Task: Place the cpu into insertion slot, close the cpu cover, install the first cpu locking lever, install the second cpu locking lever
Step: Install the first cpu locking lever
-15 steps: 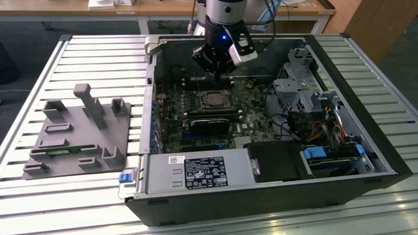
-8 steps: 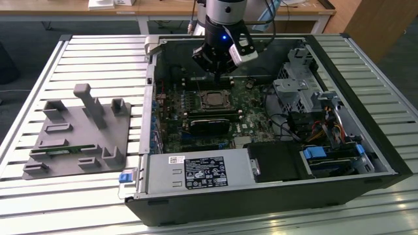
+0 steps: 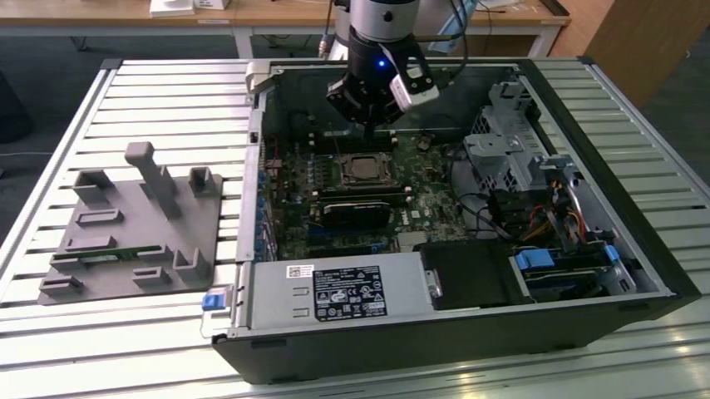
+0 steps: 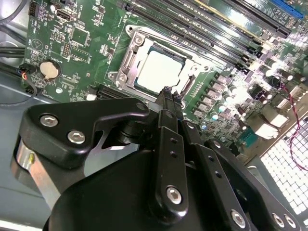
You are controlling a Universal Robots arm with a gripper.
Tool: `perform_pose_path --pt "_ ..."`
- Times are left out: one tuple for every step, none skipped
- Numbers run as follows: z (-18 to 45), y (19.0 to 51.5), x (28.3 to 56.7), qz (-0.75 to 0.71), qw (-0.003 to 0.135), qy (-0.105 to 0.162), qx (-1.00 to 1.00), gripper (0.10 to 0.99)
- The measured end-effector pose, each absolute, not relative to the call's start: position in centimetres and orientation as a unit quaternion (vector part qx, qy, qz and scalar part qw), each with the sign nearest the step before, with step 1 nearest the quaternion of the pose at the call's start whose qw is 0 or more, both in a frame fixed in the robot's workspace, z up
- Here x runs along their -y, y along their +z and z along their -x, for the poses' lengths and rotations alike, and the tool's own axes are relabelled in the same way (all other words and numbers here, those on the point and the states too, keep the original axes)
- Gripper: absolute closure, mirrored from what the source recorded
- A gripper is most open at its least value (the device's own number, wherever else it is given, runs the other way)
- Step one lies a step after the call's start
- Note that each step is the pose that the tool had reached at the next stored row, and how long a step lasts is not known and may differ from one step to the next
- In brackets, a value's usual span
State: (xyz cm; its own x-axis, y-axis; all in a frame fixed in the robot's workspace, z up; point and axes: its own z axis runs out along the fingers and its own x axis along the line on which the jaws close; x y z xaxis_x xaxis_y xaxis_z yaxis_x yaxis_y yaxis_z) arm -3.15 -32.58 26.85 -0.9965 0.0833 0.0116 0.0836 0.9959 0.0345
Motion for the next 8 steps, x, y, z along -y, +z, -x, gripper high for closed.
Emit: perform_pose_path --pt "3.15 26.85 32.58 0.041 0.005 -0.017 0.999 0.98" --pt "3.15 26.85 32.58 0.04 0.005 -0.017 0.999 0.98" --pt "3.15 26.85 32.58 0.039 0.005 -0.017 0.999 0.98" --pt "3.15 26.85 32.58 0.038 0.005 -0.017 0.999 0.98" --pt "3.15 26.85 32.58 0.037 0.005 -0.017 0.999 0.98" --pt "3.15 26.85 32.58 0.036 0.005 -0.017 0.999 0.98" --pt "3.15 26.85 32.58 0.035 0.005 -0.017 0.999 0.98" --pt "3.15 26.85 32.58 0.034 0.005 -0.017 0.999 0.98"
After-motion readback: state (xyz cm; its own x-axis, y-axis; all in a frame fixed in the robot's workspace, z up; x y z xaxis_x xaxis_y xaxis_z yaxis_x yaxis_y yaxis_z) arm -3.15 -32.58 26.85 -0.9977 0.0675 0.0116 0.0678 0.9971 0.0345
